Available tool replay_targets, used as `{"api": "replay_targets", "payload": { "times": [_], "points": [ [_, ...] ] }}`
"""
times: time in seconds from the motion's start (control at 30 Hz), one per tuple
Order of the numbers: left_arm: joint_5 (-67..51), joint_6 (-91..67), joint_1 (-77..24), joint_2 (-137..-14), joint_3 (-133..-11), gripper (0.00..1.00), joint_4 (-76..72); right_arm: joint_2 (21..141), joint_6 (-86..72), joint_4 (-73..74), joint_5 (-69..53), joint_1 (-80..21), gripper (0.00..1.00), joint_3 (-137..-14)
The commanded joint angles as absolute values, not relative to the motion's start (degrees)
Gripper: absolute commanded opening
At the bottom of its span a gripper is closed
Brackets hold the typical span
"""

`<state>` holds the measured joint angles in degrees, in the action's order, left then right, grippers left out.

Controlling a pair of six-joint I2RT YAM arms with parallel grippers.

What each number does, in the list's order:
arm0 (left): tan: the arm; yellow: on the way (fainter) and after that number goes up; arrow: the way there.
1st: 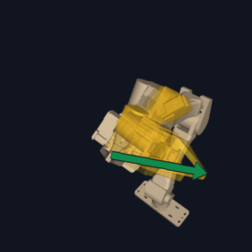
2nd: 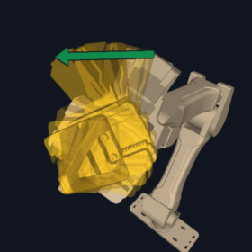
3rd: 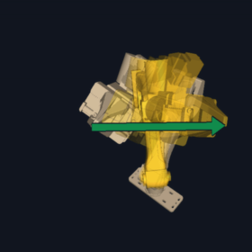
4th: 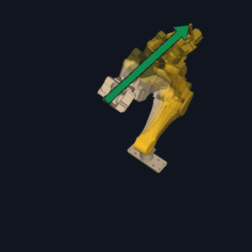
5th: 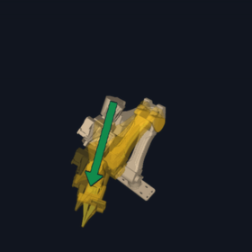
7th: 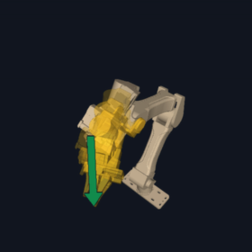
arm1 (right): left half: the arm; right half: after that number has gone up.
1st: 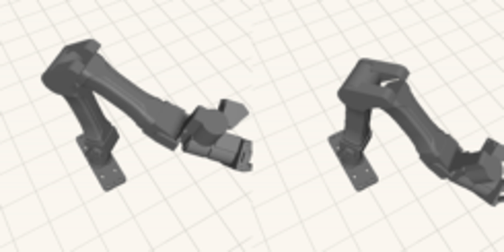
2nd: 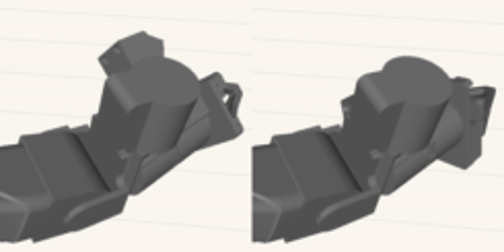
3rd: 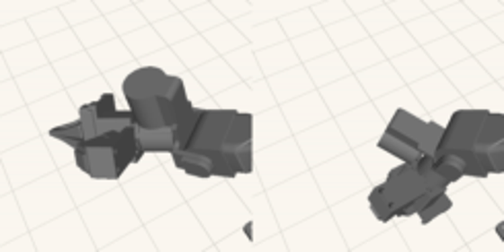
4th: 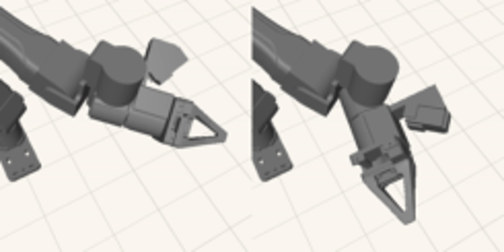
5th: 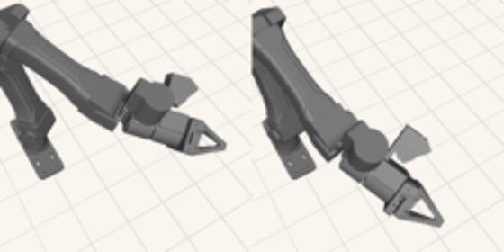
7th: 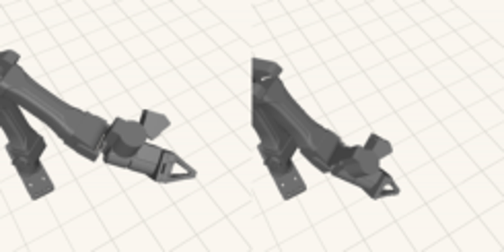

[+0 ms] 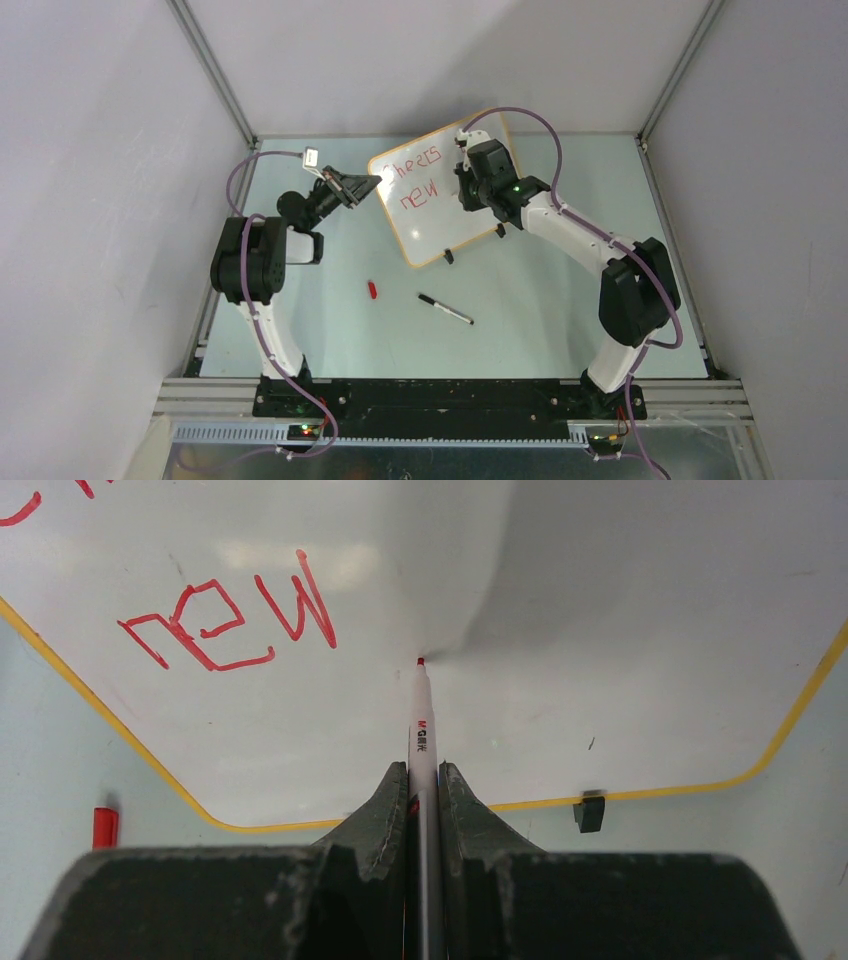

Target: Write a sentence on the whiteboard

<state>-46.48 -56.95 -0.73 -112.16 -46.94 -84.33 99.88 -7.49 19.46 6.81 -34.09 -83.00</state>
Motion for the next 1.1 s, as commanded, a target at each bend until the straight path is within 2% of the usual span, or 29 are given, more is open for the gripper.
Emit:
{"api": "replay_targets", "payload": {
  "times": [0.0, 1.07],
  "points": [
    [-47.77, -55.02, -0.88, -109.95, -46.74, 0.00, -86.60, 100.71, -7.75, 18.89, 7.33, -34.61, 0.00, -85.60],
    [-47.85, -54.97, -0.88, -109.95, -46.75, 0.00, -86.44, 99.31, -6.79, 21.64, 7.25, -35.30, 0.00, -83.94]
  ]
}}
